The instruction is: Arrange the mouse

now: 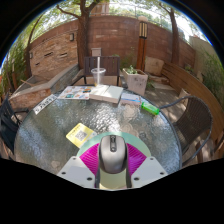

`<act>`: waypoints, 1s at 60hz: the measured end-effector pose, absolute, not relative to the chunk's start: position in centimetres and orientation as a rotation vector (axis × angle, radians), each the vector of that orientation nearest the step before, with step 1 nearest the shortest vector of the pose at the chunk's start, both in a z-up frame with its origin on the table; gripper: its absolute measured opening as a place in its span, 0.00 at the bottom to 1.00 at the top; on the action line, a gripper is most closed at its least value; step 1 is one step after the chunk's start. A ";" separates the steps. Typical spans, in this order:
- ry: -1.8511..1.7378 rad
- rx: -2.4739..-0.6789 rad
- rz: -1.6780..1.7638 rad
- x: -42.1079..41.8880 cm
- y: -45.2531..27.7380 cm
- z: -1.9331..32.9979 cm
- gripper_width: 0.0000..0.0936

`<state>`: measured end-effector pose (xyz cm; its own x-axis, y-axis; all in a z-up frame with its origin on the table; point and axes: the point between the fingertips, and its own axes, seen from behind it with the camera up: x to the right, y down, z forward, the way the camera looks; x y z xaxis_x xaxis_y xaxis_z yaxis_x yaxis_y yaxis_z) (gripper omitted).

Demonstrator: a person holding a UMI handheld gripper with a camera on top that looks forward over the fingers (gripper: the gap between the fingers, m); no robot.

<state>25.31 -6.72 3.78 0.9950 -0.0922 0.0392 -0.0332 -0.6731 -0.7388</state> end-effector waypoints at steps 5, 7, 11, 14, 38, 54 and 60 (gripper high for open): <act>0.081 -2.379 -0.083 26.6 -7.7 0.2 0.45; 0.085 -2.408 -0.057 26.6 -8.1 -0.8 0.48; 0.097 -2.410 -0.037 26.7 -8.7 -1.1 0.58; 0.087 -2.388 -0.066 27.1 -8.6 0.4 0.78; 0.055 -2.261 -0.144 23.4 -17.7 13.3 0.91; 0.028 -2.197 -0.202 19.7 -28.2 19.5 0.94; 0.023 -2.194 -0.193 18.2 -31.3 20.4 0.94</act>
<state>18.23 -31.29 20.44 0.9877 -0.0869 0.1302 0.0542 -0.5906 -0.8052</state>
